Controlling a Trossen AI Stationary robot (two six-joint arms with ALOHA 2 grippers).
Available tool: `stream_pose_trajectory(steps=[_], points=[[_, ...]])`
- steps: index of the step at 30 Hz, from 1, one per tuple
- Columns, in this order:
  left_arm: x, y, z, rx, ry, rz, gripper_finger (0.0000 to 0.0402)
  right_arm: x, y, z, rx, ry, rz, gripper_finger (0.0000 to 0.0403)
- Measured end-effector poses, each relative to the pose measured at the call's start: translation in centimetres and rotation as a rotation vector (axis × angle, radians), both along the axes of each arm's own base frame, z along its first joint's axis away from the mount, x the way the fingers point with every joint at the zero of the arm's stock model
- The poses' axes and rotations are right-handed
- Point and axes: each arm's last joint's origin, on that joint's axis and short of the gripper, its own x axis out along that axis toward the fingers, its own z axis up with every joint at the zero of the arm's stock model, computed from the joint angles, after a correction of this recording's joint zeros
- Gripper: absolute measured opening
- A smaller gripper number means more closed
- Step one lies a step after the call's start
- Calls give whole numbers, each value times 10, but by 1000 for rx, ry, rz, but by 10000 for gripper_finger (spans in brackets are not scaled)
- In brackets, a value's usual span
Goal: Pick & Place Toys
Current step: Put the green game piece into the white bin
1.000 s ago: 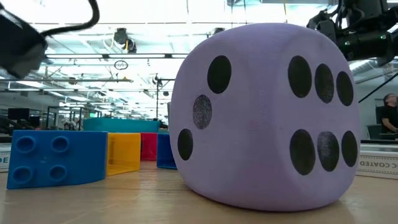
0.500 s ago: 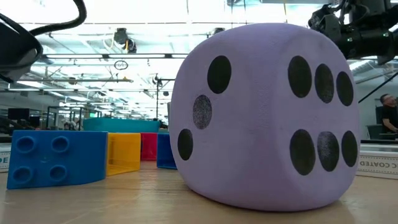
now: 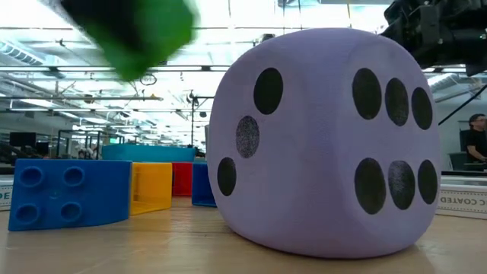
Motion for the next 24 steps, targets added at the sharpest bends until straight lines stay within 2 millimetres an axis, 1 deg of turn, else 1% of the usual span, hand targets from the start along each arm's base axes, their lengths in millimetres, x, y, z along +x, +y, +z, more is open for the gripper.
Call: stream_pose_trajectory(steps=[3, 6, 9, 10, 12, 13, 15, 16, 19, 20, 22, 24], points=[[19, 25, 0, 168, -33, -46, 141, 0, 2, 0, 0, -1, 12, 225], [40, 67, -13, 233, -9, -32, 141, 0, 2, 0, 0, -4, 12, 235], [56, 114, -25, 162, -10, -50, 141, 0, 2, 0, 1, 4, 11, 241], [60, 127, -24, 109, -48, -67, 141, 0, 2, -1, 1, 8, 11, 242], [61, 147, -13, 16, -139, -113, 141, 0, 2, -2, 2, 23, 11, 243], [59, 156, -5, -15, -189, -133, 141, 0, 2, -3, 2, 28, 11, 243], [50, 167, 13, -23, -284, -157, 141, 0, 2, -4, -6, 37, 11, 241], [43, 171, 22, -13, -328, -169, 141, 0, 2, -3, -16, 37, 10, 241], [13, 180, 46, 29, -452, -211, 141, 0, 2, -3, -31, 34, 10, 241], [1, 184, 49, 43, -498, -216, 141, 0, 2, -3, -38, 33, 10, 241], [-22, 194, 49, 62, -590, -203, 141, 0, 2, -3, -42, 33, 9, 240], [-47, 204, 39, 80, -672, -178, 141, 0, 2, -3, -42, 33, 9, 240]])
